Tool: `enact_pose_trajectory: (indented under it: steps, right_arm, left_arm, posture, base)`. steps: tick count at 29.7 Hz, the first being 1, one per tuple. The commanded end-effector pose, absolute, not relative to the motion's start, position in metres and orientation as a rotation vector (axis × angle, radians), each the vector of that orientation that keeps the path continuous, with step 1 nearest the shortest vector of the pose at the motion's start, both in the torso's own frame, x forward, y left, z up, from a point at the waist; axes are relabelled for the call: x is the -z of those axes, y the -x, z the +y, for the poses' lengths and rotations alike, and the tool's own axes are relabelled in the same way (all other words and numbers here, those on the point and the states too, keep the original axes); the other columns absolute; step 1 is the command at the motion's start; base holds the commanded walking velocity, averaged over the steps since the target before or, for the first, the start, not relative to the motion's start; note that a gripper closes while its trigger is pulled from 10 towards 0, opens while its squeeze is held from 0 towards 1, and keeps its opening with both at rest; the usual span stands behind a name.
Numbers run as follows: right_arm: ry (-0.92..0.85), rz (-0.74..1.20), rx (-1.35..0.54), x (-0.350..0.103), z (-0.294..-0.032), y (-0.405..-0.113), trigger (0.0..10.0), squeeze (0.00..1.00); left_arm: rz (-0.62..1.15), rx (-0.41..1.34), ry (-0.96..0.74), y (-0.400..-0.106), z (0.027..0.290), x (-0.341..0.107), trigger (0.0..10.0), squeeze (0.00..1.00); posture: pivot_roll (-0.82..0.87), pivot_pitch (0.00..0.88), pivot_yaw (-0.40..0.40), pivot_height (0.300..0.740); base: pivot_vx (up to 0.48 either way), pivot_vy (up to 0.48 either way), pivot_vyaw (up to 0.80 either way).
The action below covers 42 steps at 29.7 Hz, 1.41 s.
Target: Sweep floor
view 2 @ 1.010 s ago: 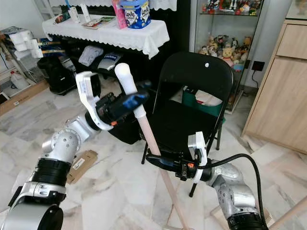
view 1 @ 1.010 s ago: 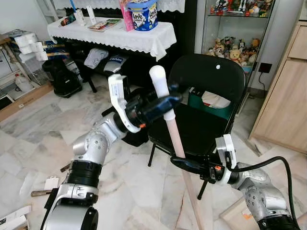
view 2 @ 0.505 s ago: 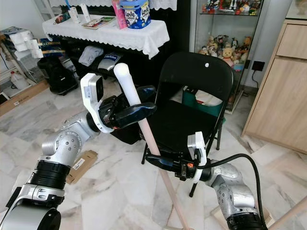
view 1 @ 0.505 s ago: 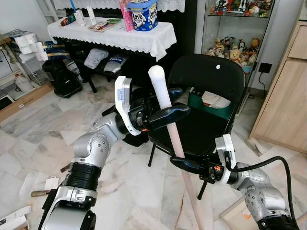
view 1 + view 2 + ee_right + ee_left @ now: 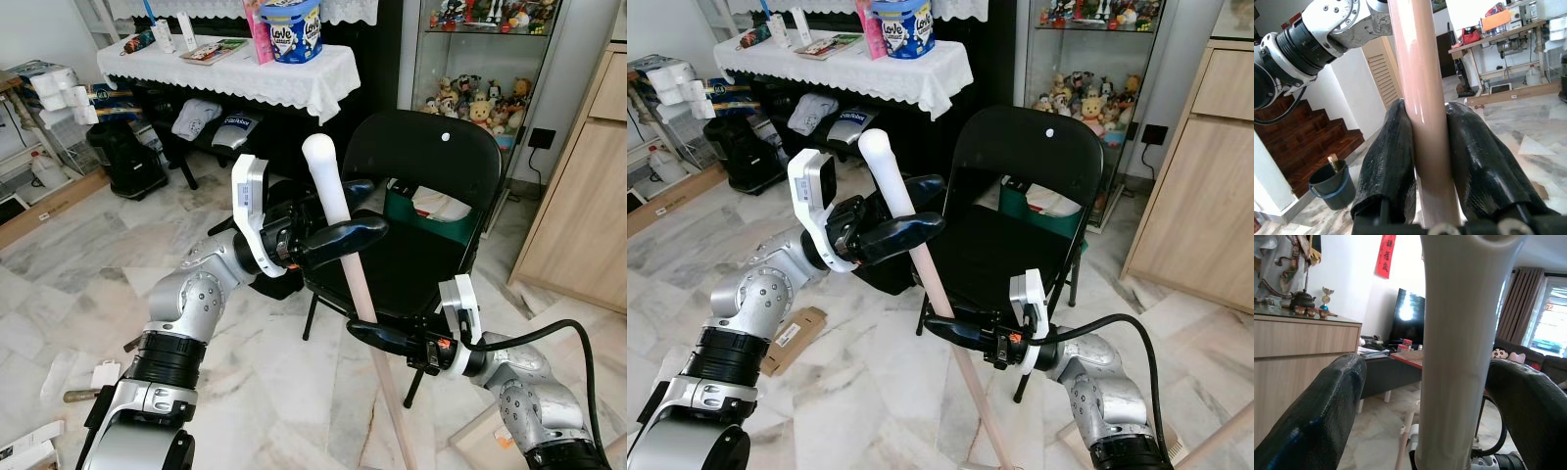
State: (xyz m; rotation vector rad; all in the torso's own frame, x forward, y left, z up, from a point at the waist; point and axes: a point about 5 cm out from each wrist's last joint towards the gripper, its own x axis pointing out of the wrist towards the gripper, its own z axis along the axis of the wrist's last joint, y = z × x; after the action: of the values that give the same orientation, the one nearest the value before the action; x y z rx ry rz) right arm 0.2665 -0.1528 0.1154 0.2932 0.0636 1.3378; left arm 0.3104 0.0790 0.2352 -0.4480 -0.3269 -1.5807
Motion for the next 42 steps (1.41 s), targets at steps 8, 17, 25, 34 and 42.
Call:
enact_pose_trajectory:
  steps: [8, 17, 25, 34, 42]
  right_arm:
    - [-0.357, 0.102, -1.367, -0.1081, -0.1444, -0.2621, 0.0, 0.00]
    - [-0.350, 0.109, -1.369, -0.1073, -0.1441, -0.2619, 0.0, 0.00]
    - [-0.347, 0.110, -1.369, -0.1071, -0.1438, -0.2616, 0.0, 0.00]
    - [-0.348, 0.110, -1.364, -0.1066, -0.1451, -0.2615, 0.0, 0.00]
    - [-0.346, 0.108, -1.362, -0.1074, -0.1461, -0.2623, 0.0, 0.00]
  left_arm:
    - [-0.353, 1.608, 0.403, -0.3074, 0.0822, -0.2426, 9.0, 1.00]
    - [-0.349, 1.582, 0.402, -0.3098, 0.0816, -0.2422, 10.0, 0.00]
    - [-0.351, 1.574, 0.403, -0.3107, 0.0820, -0.2426, 0.0, 0.00]
    - [-0.351, 1.584, 0.408, -0.3097, 0.0826, -0.2423, 0.0, 0.00]
    - [-0.342, 1.601, 0.413, -0.3083, 0.0859, -0.2399, 0.0, 0.00]
  posture:
    - [-0.10, 0.000, 0.148, 0.740]
    - [-0.10, 0.000, 0.149, 0.740]
    - [-0.10, 0.000, 0.151, 0.740]
    - [-0.10, 0.000, 0.151, 0.740]
    - [-0.10, 0.000, 0.151, 0.740]
  base:
    - [0.000, 0.000, 0.00]
    - [0.000, 0.000, 0.00]
    - [0.000, 0.000, 0.00]
    - [0.000, 0.000, 0.00]
    - [0.000, 0.000, 0.00]
